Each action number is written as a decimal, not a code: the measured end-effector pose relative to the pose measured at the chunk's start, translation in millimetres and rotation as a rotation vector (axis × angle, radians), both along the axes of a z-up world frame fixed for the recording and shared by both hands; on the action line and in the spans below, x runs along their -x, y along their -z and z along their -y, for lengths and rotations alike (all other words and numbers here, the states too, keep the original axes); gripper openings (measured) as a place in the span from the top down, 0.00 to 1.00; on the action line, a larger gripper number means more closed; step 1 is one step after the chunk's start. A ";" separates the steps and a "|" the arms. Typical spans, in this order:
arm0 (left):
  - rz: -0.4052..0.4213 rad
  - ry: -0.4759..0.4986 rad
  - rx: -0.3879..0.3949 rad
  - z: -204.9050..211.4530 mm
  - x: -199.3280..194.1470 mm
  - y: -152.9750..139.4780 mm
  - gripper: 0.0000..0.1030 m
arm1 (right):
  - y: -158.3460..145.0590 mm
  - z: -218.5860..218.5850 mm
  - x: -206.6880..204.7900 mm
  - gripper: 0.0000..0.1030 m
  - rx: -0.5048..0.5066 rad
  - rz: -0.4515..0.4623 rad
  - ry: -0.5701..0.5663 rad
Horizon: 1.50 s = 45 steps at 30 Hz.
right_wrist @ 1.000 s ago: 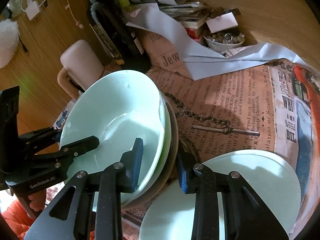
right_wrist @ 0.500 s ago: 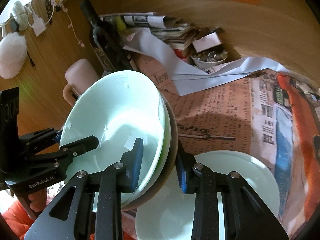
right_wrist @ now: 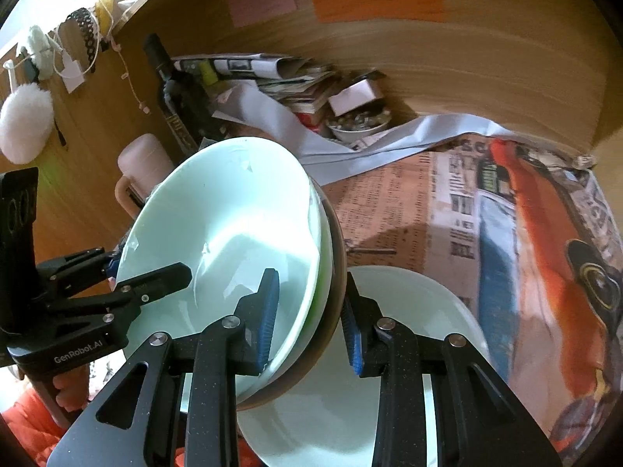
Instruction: Organize plates and bowls
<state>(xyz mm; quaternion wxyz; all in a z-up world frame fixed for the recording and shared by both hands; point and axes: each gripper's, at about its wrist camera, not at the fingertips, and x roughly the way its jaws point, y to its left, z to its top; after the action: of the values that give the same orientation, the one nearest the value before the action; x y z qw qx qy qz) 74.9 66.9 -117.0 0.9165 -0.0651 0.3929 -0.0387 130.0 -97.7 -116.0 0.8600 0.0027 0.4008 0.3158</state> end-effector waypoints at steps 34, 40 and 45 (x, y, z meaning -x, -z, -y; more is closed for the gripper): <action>-0.063 0.192 -0.023 77.7 -3.1 17.1 0.63 | 28.5 87.2 25.1 0.73 -0.005 -0.083 0.167; -0.085 0.191 -0.030 81.3 -10.0 23.2 0.63 | 39.8 89.4 21.2 0.73 0.000 -0.115 0.164; -0.101 0.185 -0.030 80.4 -15.3 28.2 0.63 | 44.0 89.5 16.3 0.73 -0.008 -0.131 0.161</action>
<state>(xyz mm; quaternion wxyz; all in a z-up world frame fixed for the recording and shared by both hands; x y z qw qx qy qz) 90.1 -13.5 -145.2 0.8889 -0.0167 0.4433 -0.1142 113.7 -187.2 -160.0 0.8546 0.0589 0.4534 0.2462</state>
